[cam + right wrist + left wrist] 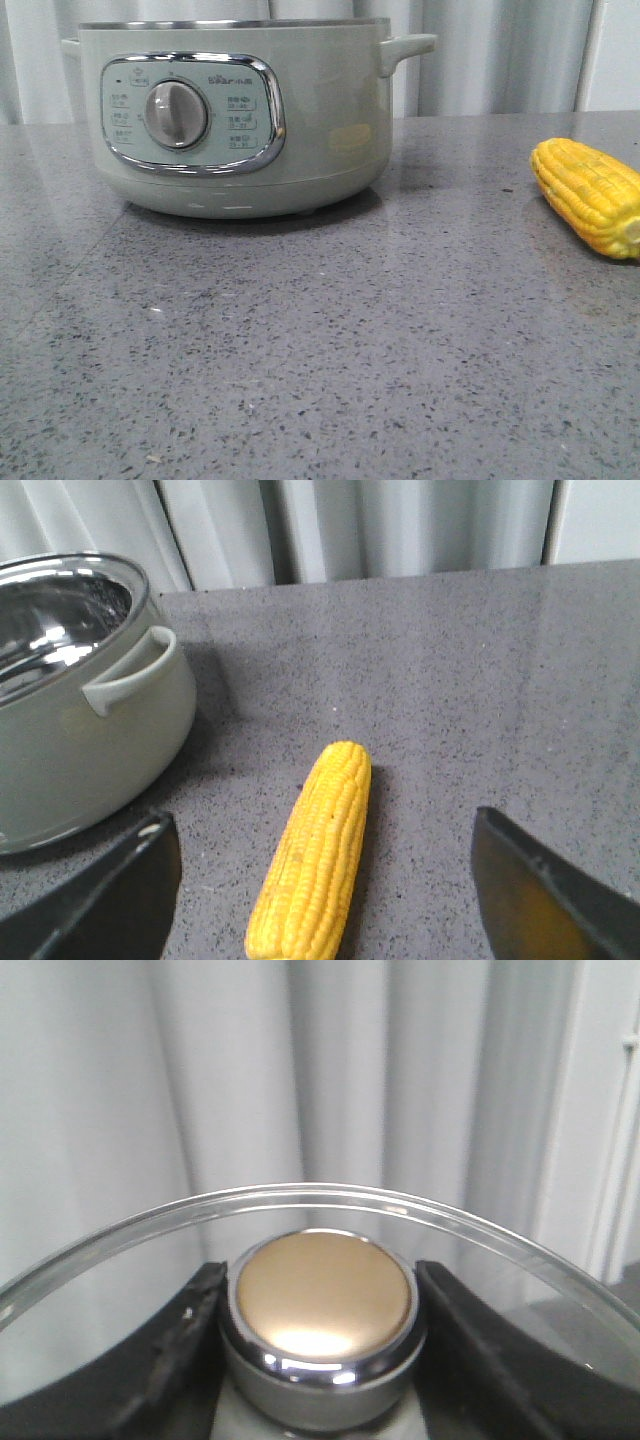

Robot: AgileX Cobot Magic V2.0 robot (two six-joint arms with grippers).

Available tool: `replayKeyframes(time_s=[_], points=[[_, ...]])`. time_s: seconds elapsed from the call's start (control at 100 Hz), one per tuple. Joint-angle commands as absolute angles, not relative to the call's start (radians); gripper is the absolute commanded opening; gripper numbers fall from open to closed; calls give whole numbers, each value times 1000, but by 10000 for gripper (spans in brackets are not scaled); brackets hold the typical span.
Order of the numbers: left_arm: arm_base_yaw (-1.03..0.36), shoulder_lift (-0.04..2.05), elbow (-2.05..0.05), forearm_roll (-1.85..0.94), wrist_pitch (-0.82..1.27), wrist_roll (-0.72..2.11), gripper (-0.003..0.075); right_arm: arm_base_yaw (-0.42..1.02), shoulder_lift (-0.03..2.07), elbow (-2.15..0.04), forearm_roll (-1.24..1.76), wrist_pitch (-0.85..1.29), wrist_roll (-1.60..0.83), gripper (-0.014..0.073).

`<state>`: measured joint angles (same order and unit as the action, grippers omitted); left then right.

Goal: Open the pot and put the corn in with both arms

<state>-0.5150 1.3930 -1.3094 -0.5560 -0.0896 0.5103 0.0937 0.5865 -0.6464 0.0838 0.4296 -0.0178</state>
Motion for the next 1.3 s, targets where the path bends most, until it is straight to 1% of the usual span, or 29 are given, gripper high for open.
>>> replayKeyframes(time_s=[0.0, 0.12, 0.22, 0.35, 0.49, 0.6, 0.68, 0.77, 0.89, 1.01, 1.18, 1.25, 1.29], points=[[-440, 1281, -1356, -548, -157, 548, 81, 90, 595, -681, 79, 378, -29, 496], [-295, 1197, -1343, -548, -8, 560, 81, 90, 595, -681, 81, 380, -29, 496], [-162, 1131, -1305, -548, 74, 560, 81, 90, 595, -681, 81, 380, -29, 496], [-5, 1058, -1186, -550, 66, 560, 81, 90, 595, -681, 81, 380, -29, 496], [96, 986, -996, -591, 0, 560, 81, 90, 595, -681, 81, 380, -29, 496], [101, 951, -811, -649, -133, 557, 81, 90, 595, -681, 86, 380, -29, 496], [97, 951, -706, -668, -189, 556, 81, 90, 595, -681, 88, 380, -29, 496], [97, 960, -606, -672, -241, 550, 81, 90, 595, -681, 88, 380, -29, 496], [77, 981, -484, -672, -380, 502, 82, 90, 595, -681, 88, 380, -29, 496], [51, 1017, -440, -670, -417, 491, 83, 90, 595, -681, 88, 378, -29, 496], [10, 1080, -438, -667, -450, 491, 85, 90, 595, -681, 88, 378, -29, 496], [8, 1106, -438, -667, -450, 491, 104, 90, 595, -681, 88, 380, -29, 496], [8, 1117, -438, -667, -449, 491, 137, 90, 595, -681, 90, 380, -29, 496]])
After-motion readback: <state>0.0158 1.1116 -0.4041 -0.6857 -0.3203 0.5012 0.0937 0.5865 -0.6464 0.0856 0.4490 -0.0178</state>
